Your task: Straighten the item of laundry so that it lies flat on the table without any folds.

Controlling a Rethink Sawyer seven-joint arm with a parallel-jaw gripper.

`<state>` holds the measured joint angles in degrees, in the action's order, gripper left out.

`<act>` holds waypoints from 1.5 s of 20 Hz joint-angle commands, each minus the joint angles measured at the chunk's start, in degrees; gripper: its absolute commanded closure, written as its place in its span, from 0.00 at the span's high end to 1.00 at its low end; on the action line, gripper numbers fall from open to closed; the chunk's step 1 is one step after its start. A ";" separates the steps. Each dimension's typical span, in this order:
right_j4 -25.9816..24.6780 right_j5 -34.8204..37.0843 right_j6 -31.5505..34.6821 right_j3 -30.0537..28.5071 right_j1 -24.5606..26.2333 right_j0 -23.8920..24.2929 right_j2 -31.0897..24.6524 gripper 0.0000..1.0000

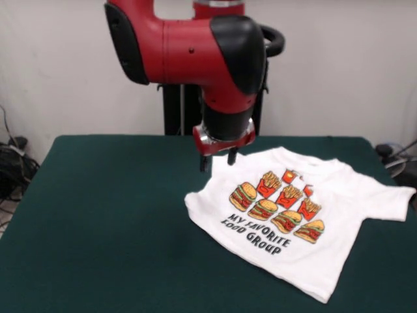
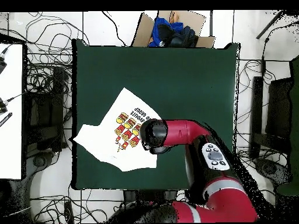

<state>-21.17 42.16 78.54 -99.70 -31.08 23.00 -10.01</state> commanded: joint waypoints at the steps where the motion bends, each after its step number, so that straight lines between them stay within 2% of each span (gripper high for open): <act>1: -2.66 -5.59 -1.58 -1.41 -1.41 4.90 -3.87 1.00; 8: -5.35 -15.32 -0.32 -12.21 -6.51 10.84 -4.25 1.00; 12: -7.61 -19.04 0.46 -15.84 -6.41 13.26 -4.06 1.00; 17: -7.31 -20.90 0.49 -18.31 -2.86 16.86 -7.09 1.00; 19: -7.36 -22.42 1.95 -18.07 -2.09 16.20 -6.64 1.00; 24: -8.78 -30.79 7.33 -20.41 -4.82 13.09 -3.83 1.00; 30: -9.03 -32.77 9.59 -21.57 -5.47 9.29 -0.01 1.00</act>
<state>-27.96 13.27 78.54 -119.52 -36.93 35.68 -9.92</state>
